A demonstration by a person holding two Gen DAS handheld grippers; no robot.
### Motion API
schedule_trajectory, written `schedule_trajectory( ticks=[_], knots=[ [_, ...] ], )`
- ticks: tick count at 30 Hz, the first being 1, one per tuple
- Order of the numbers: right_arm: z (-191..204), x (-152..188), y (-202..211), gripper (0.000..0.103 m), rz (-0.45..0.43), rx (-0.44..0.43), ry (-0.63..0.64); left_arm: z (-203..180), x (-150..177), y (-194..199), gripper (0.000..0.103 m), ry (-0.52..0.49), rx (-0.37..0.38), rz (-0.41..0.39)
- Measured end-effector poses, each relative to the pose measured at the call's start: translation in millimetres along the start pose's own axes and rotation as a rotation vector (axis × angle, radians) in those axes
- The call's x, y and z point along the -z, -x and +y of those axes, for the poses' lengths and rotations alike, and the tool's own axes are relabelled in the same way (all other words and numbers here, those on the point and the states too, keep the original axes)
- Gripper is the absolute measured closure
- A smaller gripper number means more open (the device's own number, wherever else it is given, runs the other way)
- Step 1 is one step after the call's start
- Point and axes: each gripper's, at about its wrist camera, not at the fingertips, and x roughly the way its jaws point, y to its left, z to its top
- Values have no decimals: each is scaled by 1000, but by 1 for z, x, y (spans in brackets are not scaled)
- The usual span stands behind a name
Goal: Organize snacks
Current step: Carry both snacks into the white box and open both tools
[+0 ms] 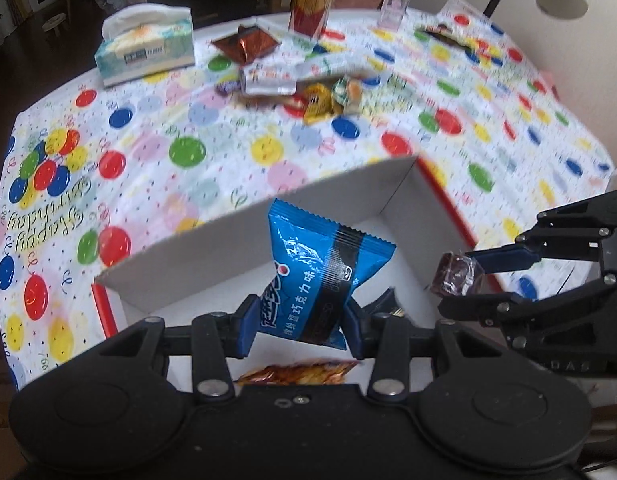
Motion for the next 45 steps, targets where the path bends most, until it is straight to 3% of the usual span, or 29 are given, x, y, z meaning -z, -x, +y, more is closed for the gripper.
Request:
schedule_trajectory(
  ticks=[12,29,31,35,40,42,45],
  knots=[
    [16,27,-45,67,108,-14,-14,-1,1,-42,62,-41,-39,91],
    [19,29,-56,66,129,6,-35,-6,7,-75,60,-50,-39,172],
    [18,28,-56,66,128,8,-39,-6,8,-74,56,-44,-31,167],
    [18,27,-52,66,116,15,-41,-7,9,-68,34,-41,-32,139],
    [18,26,-40,58,82,15,-54,-7,10,-59,31,-29,-17,112],
    [18,26,-35,48,64,22,-55,-6,11,-55,28,-22,-15,98],
    [19,26,-28,47,49,26,-64,-6,12,-47,23,-22,-8,72]
  ],
)
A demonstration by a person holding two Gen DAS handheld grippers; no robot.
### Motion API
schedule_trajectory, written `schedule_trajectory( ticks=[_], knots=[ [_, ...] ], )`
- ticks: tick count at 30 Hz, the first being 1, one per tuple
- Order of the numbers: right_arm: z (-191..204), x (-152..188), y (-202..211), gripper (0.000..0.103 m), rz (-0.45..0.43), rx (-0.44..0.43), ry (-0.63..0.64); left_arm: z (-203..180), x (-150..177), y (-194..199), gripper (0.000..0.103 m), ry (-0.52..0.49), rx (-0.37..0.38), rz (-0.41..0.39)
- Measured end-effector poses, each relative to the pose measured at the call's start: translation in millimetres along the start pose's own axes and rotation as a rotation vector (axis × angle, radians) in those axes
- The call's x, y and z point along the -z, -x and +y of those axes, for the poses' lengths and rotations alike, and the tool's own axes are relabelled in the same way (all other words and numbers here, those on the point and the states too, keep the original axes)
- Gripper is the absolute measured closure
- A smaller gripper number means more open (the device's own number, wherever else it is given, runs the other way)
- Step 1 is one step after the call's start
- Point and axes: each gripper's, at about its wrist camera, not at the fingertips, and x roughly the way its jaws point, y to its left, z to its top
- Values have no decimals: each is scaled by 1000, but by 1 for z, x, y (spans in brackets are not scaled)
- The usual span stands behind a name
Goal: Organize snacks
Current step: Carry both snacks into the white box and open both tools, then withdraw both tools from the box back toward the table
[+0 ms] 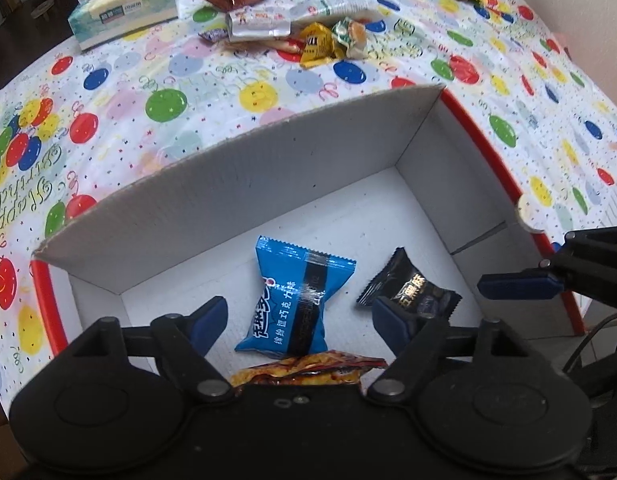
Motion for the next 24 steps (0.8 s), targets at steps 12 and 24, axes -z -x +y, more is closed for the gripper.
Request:
schedule_trajectory(
  ticks=[12,24],
  knots=[
    [3,5,34,42,-60,28,-26,-4,6,39,14,-5,26,-117],
    [3,0,71,34,-120,105,-48,-9,7,80,6,-16,34,-226]
  ],
)
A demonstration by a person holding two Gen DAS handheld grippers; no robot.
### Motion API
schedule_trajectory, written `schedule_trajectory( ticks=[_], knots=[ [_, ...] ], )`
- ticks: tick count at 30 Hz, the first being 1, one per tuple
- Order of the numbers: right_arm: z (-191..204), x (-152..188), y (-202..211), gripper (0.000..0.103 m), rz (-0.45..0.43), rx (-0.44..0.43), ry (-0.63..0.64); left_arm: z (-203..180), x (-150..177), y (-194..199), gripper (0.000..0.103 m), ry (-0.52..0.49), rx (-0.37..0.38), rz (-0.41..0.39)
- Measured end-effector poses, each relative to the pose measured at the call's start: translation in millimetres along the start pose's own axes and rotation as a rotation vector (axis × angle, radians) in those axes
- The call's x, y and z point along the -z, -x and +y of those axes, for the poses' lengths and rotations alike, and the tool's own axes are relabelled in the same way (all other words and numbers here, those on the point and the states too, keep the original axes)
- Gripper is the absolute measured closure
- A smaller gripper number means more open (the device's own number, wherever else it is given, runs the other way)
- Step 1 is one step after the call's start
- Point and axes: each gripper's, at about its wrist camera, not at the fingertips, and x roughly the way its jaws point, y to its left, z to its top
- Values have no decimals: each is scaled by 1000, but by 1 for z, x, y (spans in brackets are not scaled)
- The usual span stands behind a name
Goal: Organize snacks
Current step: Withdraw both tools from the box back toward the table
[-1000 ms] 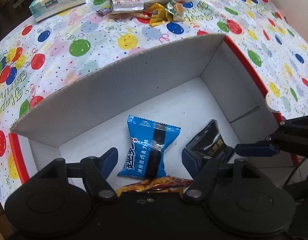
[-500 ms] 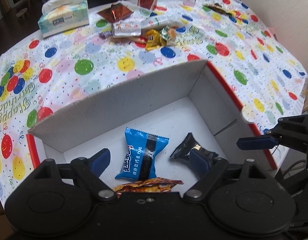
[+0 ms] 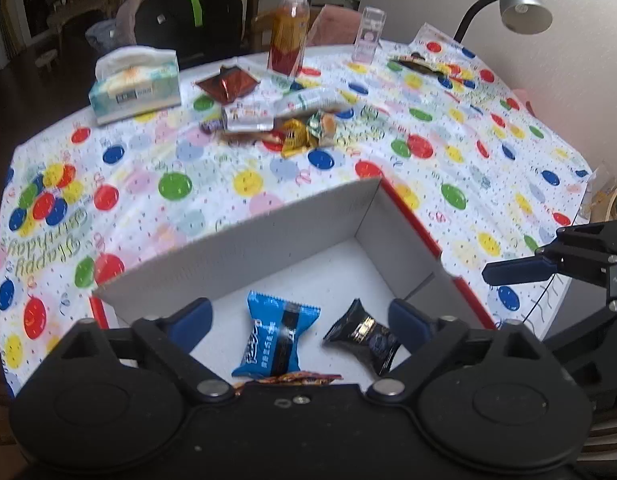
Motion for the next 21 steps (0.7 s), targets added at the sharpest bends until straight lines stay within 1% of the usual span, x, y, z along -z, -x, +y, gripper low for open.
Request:
schedule_trajectory(
  ticks=[7,11,16,21],
  knots=[
    [-16,-15,13,34,-36,12,-12,-6,-16,10,1,-1,2,-46],
    [-33,-27,16,33,-54,12,-19,-10,-29,13,1,2,-29,-100],
    [-65,-46,16,33,-73,12,-33,-9,-55,9,0,46,-39,-146],
    [-103,-69,3,32,-71,4,-49,-7,-84,-8,0,89,-68,-145]
  ],
)
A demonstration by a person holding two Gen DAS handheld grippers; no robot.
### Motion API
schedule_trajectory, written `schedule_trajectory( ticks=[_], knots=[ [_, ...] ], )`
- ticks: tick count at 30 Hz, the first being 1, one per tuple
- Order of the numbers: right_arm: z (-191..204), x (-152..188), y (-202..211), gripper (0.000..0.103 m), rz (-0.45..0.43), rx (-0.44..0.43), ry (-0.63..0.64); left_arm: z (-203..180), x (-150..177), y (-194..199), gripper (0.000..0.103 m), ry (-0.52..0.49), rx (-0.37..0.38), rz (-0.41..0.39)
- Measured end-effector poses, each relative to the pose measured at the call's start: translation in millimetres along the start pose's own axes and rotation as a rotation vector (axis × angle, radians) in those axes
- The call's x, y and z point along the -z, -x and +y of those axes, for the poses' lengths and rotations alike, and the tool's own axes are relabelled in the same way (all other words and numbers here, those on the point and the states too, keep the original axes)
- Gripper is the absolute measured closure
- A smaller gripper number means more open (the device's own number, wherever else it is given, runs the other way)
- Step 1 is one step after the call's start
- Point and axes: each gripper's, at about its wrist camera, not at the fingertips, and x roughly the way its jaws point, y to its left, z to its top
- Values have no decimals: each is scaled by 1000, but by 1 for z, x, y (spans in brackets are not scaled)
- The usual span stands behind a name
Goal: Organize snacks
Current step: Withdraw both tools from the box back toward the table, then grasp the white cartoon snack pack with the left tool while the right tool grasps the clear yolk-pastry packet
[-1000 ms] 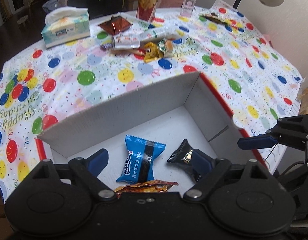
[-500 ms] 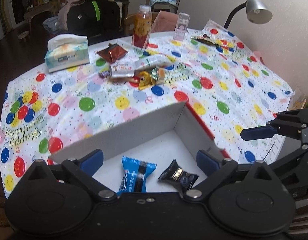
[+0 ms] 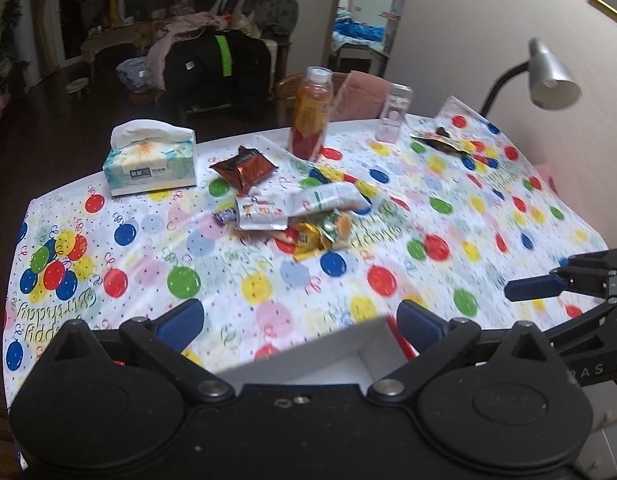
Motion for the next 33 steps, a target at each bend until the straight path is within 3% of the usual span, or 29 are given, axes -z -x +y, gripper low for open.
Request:
schedule_trajectory(
  ticks=[17,33],
  knots=[
    [-88,-86,-85,32,33,-43,-76,18,-83,-107,1,135,-130,69],
    [-120,-121,-182,32,126,-59,-194,31,-119,-217,1,224,-180,173]
  ],
)
